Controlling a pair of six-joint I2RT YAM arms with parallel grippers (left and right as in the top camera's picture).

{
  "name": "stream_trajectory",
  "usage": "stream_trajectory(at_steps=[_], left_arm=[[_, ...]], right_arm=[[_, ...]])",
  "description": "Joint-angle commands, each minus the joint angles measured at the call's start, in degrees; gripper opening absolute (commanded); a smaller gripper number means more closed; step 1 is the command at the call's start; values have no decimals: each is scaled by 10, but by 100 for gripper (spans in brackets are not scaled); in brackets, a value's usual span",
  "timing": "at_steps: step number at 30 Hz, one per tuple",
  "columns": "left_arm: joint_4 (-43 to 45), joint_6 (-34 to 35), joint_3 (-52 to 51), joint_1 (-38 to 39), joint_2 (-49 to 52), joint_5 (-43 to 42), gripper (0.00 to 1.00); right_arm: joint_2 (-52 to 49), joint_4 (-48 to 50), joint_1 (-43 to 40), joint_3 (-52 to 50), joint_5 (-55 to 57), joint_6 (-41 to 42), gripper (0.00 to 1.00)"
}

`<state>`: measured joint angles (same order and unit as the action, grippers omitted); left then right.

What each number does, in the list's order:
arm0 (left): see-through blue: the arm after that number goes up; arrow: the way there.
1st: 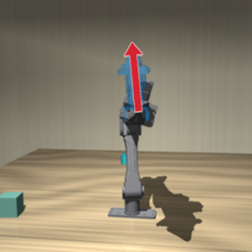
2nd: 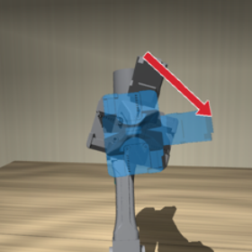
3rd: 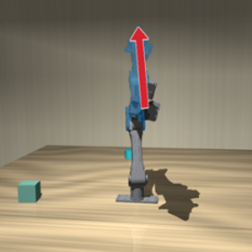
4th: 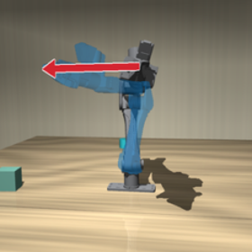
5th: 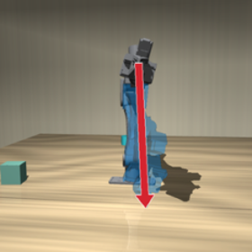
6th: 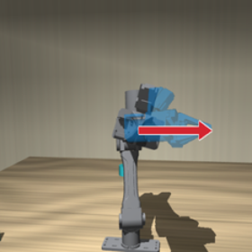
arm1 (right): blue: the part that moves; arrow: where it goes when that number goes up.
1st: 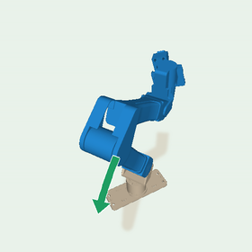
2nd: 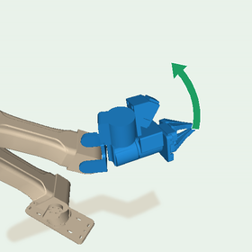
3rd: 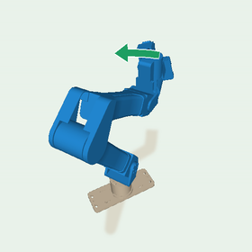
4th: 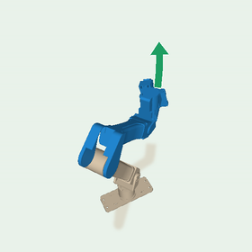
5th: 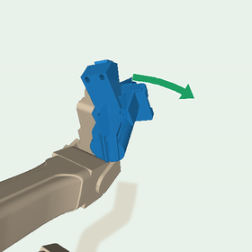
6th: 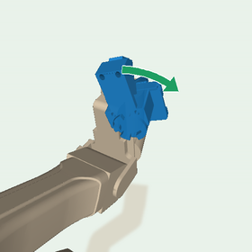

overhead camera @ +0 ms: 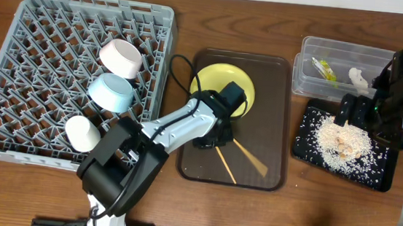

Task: Sort waste into correct bins and load items into the dishwasher
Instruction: 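Carry the chopstick to the dish rack and insert it upright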

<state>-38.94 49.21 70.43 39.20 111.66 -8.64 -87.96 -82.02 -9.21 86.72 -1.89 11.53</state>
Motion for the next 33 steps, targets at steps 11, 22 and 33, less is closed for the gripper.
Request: stream_trajectory(at_steps=[11, 22, 33], left_arm=[[-13, -64, -16, -57, 13, 6, 8], [-54, -208, -3, -96, -154, 32, 8], [-99, -386, 4, -236, -291, 66, 8]], right_arm=[[4, 0, -2, 9, 3, 2, 99], [4, 0, -2, 9, 3, 2, 99], [4, -1, -1, 9, 3, 2, 99]])
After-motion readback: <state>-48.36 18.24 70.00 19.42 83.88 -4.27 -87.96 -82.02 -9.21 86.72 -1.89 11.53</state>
